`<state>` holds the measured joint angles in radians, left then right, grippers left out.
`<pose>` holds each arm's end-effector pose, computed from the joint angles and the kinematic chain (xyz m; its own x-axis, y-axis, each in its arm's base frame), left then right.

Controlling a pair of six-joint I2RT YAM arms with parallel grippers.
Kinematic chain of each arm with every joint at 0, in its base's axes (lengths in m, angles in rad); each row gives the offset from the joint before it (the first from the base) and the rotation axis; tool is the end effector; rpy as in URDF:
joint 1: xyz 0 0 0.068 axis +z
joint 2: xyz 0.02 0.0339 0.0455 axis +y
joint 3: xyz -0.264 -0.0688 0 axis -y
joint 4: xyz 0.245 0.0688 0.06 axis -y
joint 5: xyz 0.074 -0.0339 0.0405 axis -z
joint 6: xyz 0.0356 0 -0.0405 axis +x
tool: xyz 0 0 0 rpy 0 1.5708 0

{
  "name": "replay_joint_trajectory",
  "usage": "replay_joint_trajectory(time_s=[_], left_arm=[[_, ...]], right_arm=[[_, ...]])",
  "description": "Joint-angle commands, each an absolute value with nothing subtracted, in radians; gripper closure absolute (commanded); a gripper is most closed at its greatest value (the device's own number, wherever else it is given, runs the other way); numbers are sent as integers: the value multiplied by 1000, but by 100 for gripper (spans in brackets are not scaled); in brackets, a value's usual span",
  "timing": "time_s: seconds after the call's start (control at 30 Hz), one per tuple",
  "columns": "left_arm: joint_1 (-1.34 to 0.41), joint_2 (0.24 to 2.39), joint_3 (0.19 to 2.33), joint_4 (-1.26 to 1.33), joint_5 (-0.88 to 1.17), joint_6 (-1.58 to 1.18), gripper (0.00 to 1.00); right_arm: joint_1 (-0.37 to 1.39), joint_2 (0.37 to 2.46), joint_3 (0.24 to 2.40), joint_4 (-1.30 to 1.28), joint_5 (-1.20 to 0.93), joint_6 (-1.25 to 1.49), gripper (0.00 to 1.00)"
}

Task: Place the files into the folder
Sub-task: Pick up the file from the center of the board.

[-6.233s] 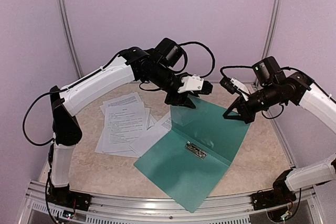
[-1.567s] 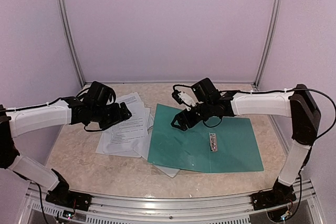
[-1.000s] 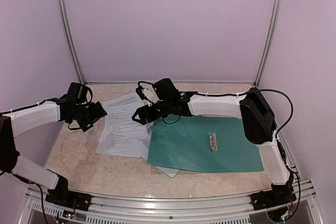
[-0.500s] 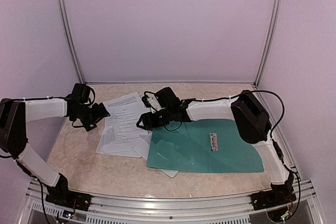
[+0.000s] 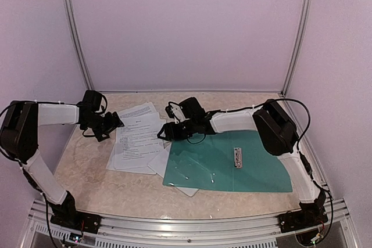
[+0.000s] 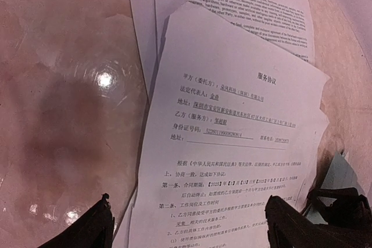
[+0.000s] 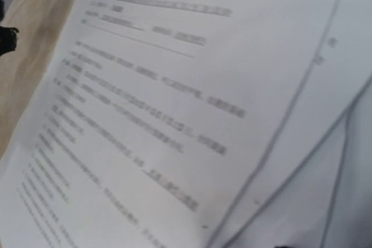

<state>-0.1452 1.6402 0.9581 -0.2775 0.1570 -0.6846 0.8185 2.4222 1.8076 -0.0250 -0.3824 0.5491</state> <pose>0.3247 -0.0531 0.1796 -0.7743 -0.5180 -0.3636 -0.3329 0.8220 -0.4621 0.3588 0.4028 0.1313 -0.8082 -0.1549 -0.5681 -0.5394 0.5818 0.6087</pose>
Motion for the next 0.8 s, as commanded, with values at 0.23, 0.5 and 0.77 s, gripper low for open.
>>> replay_joint_trajectory(time_s=[0.23,0.5,0.77], left_arm=[[-125,1700,974,-253,222,-633,16],[-109,1737,946,-227,266,-622,22],[-98,1748,951,-233,251,-588,23]], right_arm=[[803,2507,1826,17,-462,615,39],[804,2512,1830,6,-454,613,42],[804,2505,1831,-27,-433,600,43]])
